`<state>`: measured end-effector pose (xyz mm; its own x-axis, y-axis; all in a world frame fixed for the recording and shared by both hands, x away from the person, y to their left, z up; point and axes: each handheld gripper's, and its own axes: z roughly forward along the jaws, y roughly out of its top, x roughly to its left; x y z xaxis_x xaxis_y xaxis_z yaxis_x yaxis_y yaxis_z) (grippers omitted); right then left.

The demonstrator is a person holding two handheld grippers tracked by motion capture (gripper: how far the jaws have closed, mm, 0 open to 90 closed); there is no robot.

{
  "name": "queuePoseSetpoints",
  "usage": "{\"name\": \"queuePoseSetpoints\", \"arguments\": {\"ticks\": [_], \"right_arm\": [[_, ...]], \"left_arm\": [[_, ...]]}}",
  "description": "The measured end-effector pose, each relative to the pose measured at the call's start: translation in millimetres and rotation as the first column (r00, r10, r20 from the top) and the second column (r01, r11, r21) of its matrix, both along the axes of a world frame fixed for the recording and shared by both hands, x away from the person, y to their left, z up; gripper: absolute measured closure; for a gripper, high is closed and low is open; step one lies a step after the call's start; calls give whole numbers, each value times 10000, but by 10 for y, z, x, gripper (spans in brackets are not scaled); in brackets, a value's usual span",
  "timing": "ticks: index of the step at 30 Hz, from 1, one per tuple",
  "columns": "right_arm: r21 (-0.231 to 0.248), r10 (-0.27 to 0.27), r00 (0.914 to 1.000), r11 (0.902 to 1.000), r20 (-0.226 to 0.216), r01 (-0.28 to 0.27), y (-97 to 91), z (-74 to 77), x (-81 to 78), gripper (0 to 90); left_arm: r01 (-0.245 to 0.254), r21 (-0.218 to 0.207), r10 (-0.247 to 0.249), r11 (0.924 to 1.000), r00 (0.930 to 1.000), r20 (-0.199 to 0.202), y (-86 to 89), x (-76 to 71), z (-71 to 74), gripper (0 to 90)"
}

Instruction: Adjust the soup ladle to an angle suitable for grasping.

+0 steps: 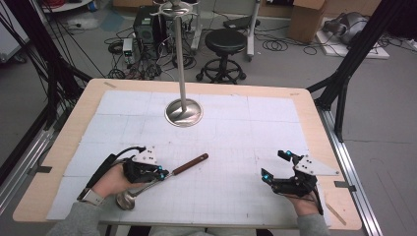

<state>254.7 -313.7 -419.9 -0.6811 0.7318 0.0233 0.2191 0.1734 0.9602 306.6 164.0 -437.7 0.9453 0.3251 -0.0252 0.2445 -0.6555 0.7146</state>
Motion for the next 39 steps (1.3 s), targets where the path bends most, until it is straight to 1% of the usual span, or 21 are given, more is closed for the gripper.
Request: {"name": "queuePoseSetpoints", "arguments": {"ticks": [5, 15, 17, 18, 19, 20, 22, 23, 25, 26, 30, 32, 33, 34, 35, 36, 38, 39], "right_arm": [[7, 1, 10000, 10000, -6, -1, 0, 0, -1, 92], [-17, 17, 10000, 10000, 18, -17, -1, -2, 1, 92], [-1, 9, 10000, 10000, 16, -9, -1, -2, 0, 92], [3, 7, 10000, 10000, 1, -7, -1, -2, 0, 92], [17, -8, 10000, 10000, -3, 8, 0, -2, 0, 92], [5, 7, 10000, 10000, 10, -7, -1, -2, 0, 92], [-14, 18, 10000, 10000, 22, -18, -1, -1, -1, 92], [-8, 22, 10000, 10000, 16, -22, -2, -1, -2, 92], [-11, 34, 10000, 10000, 36, -34, -6, -2, 1, 92], [28, 24, 10000, 10000, 7, -24, -3, -4, 1, 92], [16, 66, 10000, 10000, 18, -66, -1, -7, 5, 92], [-8, 84, 10000, 10000, 26, -84, -2, -7, 9, 92], [8, 84, 10000, 10000, 34, -84, -2, -9, 10, 92], [14, 86, 10000, 10000, 36, -86, -2, -9, 11, 92], [14, 89, 10000, 10000, 39, -89, -2, -10, 12, 92], [34, 91, 10000, 10000, 29, -91, -1, -11, 12, 92], [20, 104, 9999, 9999, 32, -104, -3, -12, 14, 91], [17, 112, 9999, 9999, 57, -112, -4, -12, 16, 92]], "left_arm": [[207, -68, -207, 9998, 9998, -72, -9, -7, -5, 898], [556, -272, -570, 9981, 9968, -554, -21, 9, -15, 897], [540, -253, -553, 9982, 9969, -555, -23, 5, -12, 897], [569, -280, -582, 9980, 9971, -497, -24, 5, -15, 897], [630, -207, -638, 9978, 9969, -449, -24, 5, -10, 897], [592, -272, -603, 9979, 9973, -414, -29, 1, -11, 897], [419, -265, -425, 9988, 9988, -225, -24, 4, 0, 897], [345, -283, -352, 9990, 9991, -224, -11, 13, 8, 897], [119, -146, -120, 9998, 9999, -121, 19, 31, 20, 896], [15, -151, -18, 9999, 9999, -168, 34, 34, 23, 896], [-222, -418, 224, 9989, 9997, 36, 83, 38, 75, 896], [-386, -364, 394, 9986, 9990, 222, 107, 34, 106, 886], [-427, -305, 438, 9986, 9983, 378, 124, 32, 127, 867], [-557, -171, 568, 9983, 9961, 674, 141, 30, 148, 826], [-770, 48, 764, 9970, 9936, 838, 155, 29, 170, 755], [-933, 207, 910, 9954, 9917, 905, 172, 30, 186, 682], [-1030, 220, 1005, 9944, 9903, 955, 214, 27, 223, 571], [-1052, 53, 1041, 9944, 9895, 1007, 232, 20, 242, 531]]}}
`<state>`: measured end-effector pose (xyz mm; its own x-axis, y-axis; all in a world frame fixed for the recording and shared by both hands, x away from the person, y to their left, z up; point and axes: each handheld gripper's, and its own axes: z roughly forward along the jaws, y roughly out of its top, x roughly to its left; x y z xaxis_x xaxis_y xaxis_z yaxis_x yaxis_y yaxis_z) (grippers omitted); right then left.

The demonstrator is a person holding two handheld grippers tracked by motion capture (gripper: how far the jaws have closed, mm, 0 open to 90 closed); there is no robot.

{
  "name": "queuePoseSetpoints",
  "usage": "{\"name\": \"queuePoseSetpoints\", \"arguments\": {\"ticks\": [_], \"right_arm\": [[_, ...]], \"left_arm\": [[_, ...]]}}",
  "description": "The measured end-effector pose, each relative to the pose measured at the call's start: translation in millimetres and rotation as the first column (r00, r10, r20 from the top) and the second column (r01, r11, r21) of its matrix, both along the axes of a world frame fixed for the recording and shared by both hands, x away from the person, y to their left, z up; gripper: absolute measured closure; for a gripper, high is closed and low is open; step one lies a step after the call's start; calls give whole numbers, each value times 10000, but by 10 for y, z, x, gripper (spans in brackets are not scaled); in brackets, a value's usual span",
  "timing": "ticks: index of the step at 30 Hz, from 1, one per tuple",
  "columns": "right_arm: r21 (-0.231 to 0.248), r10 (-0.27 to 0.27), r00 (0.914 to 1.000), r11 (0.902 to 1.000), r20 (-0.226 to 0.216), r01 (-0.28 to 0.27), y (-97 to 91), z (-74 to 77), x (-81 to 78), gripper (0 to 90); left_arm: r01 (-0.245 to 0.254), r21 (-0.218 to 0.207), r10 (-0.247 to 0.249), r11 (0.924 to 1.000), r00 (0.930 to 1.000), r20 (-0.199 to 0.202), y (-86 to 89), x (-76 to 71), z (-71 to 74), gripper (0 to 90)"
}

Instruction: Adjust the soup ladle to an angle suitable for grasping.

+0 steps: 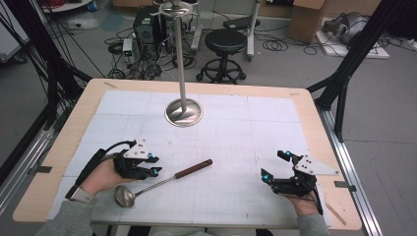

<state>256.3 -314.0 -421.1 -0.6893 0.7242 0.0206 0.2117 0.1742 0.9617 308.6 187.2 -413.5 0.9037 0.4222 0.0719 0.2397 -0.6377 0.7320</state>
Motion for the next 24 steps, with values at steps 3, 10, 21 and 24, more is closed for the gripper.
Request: {"name": "queuePoseSetpoints", "arguments": {"ticks": [3, 10, 21, 24], "right_arm": [[18, -19, 10000, 10000, -72, 19, 1, 0, 0, 92], [21, 64, 9999, 10000, -139, -64, 20, 0, 17, 92], [161, 78, 9998, 9998, -191, -75, 25, -2, 46, 92], [185, 71, 9999, 9998, -148, -68, 34, 4, 51, 92]], "left_arm": [[26, -415, -23, 9991, 10000, 79, 31, -28, 62, 413], [-10, -736, -54, 9973, 9962, -873, -76, -123, 197, 134], [476, 251, -442, 9986, 9917, -1204, -302, -247, 222, 148], [526, 819, -408, 9953, 9893, -1399, -358, -278, 201, 211]]}}
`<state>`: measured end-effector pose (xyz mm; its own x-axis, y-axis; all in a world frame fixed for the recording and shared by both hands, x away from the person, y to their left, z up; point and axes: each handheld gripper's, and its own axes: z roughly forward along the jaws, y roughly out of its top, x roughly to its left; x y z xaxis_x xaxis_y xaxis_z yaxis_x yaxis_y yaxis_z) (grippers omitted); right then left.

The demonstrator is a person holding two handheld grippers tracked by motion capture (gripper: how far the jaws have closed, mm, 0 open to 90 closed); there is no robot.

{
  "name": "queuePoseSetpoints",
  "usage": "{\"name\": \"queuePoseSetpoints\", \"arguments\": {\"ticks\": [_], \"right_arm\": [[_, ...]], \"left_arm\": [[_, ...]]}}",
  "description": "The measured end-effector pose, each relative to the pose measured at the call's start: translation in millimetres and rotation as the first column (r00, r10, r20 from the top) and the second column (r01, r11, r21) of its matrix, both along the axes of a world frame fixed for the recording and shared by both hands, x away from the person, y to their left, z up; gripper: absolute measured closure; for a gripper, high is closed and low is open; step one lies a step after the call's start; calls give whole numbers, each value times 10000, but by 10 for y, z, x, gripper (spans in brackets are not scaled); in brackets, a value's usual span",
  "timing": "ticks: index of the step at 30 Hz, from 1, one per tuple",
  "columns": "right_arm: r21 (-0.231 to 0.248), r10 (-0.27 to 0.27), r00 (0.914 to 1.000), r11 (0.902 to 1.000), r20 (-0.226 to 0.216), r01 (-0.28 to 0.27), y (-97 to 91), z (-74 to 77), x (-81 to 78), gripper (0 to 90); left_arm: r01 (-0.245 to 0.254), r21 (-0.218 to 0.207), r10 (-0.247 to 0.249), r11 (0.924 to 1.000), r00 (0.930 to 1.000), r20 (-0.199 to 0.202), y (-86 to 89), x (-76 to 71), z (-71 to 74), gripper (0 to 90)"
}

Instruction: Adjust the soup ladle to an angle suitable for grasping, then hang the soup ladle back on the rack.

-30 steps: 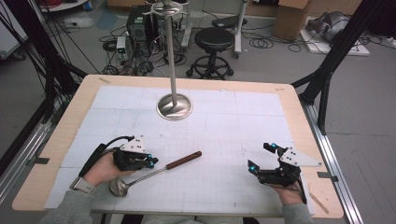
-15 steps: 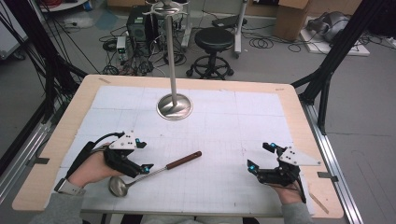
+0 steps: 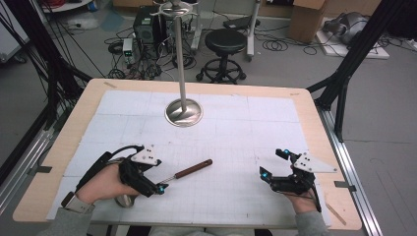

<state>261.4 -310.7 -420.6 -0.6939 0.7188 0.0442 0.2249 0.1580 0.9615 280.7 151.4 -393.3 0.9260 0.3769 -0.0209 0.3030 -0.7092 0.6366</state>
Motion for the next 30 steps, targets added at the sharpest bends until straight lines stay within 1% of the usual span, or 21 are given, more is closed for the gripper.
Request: {"name": "queuePoseSetpoints", "arguments": {"ticks": [3, 6, 7, 9, 12, 15, 16, 17, 18, 19, 22, 24, 27, 28, 30], "right_arm": [[-65, 98, 9999, 9999, 37, -98, 28, 6, -6, 92], [-71, 176, 9998, 9998, 66, -175, 47, 11, -4, 92], [-94, 181, 9998, 9998, 91, -180, 47, 8, 3, 92], [-56, 189, 9998, 9998, 48, -189, 51, 2, 10, 92], [-47, 166, 9998, 9999, 58, -165, 40, -2, 10, 92], [-40, 69, 10000, 10000, 29, -69, 20, -11, 25, 92], [-53, 50, 10000, 10000, -54, -50, 22, -15, 24, 92], [-93, 33, 10000, 10000, -23, -33, 26, -16, 23, 92], [-90, 17, 10000, 10000, -54, -17, 31, -12, 13, 92], [-90, 45, 10000, 9999, -17, -45, 35, -8, 7, 92], [-67, 76, 10000, 9999, 24, -76, 43, -3, 11, 92], [-102, 120, 9999, 9999, 27, -119, 49, -9, 22, 92], [-65, 194, 9998, 9998, 14, -194, 57, -6, 7, 92], [-81, 216, 9997, 9997, 73, -216, 52, -6, 9, 92], [-15, 173, 9998, 9998, 8, -173, 46, -5, 13, 92]], "left_arm": [[-43, 148, 43, 9999, 10000, -5, -50, -22, -11, 220], [-36, 360, 37, 9993, 10000, -29, -87, -19, -27, 222], [-92, 401, 91, 9992, 10000, 36, -96, -17, -39, 223], [-100, 491, 100, 9987, 9999, -2, -106, -8, -51, 224], [-81, 543, 89, 9985, 9998, -160, -121, 23, -74, 224], [13, 807, 16, 9967, 9994, -347, -147, 40, -108, 231], [24, 902, 8, 9959, 9993, -364, -159, 42, -114, 235], [76, 1000, -45, 9950, 9995, -315, -169, 46, -116, 260], [120, 1089, -80, 9940, 9993, -370, -180, 48, -116, 300], [126, 1107, -79, 9938, 9991, -427, -195, 47, -121, 311], [99, 1426, -58, 9897, 9996, -293, -238, 59, -124, 323], [121, 1577, -80, 9874, 9996, -270, -258, 69, -126, 334], [161, 1691, -102, 9855, 9993, -357, -275, 78, -120, 367], [167, 1726, -99, 9848, 9991, -403, -284, 74, -120, 375], [295, 1834, -210, 9826, 9986, -484, -303, 80, -137, 396]]}}
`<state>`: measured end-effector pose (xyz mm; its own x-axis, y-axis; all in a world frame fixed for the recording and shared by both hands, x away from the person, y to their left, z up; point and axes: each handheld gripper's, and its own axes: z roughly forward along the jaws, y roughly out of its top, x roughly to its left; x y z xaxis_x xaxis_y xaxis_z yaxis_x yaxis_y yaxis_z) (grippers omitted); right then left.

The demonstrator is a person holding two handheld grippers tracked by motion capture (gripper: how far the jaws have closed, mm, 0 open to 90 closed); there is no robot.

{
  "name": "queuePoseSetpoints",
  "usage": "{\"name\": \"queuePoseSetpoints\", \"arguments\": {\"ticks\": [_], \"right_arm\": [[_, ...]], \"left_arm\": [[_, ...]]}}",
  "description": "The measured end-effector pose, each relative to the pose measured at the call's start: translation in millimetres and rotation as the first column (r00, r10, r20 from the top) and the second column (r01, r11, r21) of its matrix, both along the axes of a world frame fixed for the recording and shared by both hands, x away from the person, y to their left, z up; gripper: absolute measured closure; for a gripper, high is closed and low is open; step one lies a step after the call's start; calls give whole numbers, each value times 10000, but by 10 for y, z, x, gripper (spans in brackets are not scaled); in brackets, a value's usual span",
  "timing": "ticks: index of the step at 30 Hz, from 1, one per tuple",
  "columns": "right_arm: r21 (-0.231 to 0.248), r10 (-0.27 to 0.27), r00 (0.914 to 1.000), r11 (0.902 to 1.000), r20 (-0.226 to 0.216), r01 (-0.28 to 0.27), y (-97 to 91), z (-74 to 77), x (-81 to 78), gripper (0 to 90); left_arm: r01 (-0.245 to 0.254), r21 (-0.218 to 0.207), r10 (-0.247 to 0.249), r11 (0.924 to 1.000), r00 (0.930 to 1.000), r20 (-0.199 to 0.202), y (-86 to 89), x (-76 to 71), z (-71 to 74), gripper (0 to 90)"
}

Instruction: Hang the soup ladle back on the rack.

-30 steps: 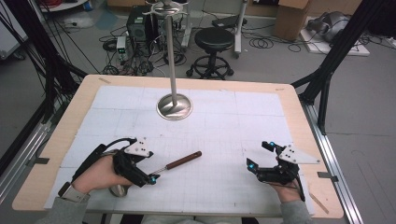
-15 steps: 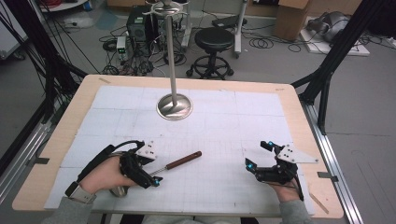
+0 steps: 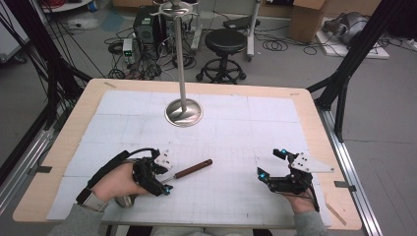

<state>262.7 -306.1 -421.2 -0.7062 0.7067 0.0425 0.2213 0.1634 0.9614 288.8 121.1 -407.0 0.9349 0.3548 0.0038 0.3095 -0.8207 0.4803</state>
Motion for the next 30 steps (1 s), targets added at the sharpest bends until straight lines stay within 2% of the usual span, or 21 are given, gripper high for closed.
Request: {"name": "queuePoseSetpoints", "arguments": {"ticks": [6, 11, 21, 27, 30], "right_arm": [[-1, -19, 10000, 10000, 12, 19, 10, 8, 18, 92], [49, -10, 10000, 10000, 41, 9, -14, 1, 14, 92], [19, 89, 10000, 10000, -41, -89, -1, -3, 14, 92], [-19, 72, 10000, 10000, -34, -72, -13, -3, 4, 92], [2, 40, 10000, 10000, 1, -40, -24, -3, -1, 92]], "left_arm": [[-90, 691, 104, 9976, 9997, -209, -15, 74, -76, 427], [-243, 722, 269, 9971, 9990, -354, -9, 104, -75, 474], [-68, 988, 117, 9951, 9987, -491, -14, 129, -61, 506], [-211, 1147, 274, 9932, 9982, -531, -5, 121, -46, 587], [-94, 1246, 155, 9922, 9987, -486, -24, 96, -39, 659]]}}
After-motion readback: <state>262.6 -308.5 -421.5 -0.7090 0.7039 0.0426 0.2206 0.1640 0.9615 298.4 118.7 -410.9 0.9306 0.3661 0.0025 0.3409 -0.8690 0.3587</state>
